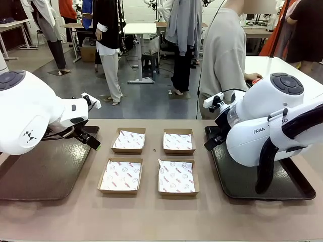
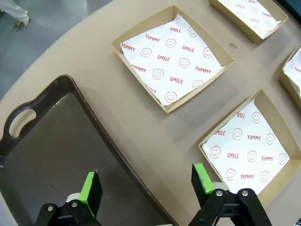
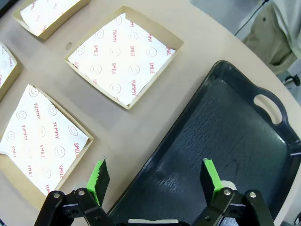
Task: Individually package the donuts and arrange them on the tray.
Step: Pick up one Paper togo box.
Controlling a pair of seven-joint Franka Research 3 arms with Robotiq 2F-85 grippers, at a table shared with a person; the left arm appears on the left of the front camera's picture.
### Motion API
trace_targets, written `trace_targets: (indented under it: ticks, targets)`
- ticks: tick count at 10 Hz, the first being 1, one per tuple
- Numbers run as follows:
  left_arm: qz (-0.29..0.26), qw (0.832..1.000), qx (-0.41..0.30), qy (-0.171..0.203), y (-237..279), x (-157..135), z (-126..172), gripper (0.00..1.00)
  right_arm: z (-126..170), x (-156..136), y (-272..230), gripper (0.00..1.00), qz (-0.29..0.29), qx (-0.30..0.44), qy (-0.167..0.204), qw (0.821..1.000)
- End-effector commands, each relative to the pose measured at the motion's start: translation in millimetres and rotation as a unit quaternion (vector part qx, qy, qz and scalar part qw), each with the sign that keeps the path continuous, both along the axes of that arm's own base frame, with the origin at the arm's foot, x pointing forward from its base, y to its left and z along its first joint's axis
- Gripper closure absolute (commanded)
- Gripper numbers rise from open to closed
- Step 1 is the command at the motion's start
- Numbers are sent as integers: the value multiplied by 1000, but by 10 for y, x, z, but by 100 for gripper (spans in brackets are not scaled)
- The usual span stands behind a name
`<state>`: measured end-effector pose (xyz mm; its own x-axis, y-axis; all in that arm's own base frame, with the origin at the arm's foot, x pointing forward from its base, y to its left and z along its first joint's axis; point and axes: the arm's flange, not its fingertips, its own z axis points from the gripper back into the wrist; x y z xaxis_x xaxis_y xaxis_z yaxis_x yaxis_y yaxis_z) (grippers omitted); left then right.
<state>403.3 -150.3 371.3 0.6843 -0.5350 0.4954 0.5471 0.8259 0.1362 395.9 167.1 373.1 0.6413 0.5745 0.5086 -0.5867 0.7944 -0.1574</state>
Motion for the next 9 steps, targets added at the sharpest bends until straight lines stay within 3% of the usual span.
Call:
trace_targets:
  ticks: [1, 5, 6, 9]
  targets:
    - [0, 1000, 0, 0, 1, 0, 0, 0, 0, 0, 1, 0, 0, 0, 0, 1000]
    - [0, 1000, 0, 0, 0, 0, 0, 0, 0, 0, 0, 0, 0, 0, 0, 1000]
    - [18, 1000, 15, -3, 117, -276, 82, 0, 132, -261, -105, 0, 28, -12, 3, 1000]
    - [-16, 999, 16, 29, 475, -976, 339, 0, 425, -999, -374, 0, 49, -25, 52, 997]
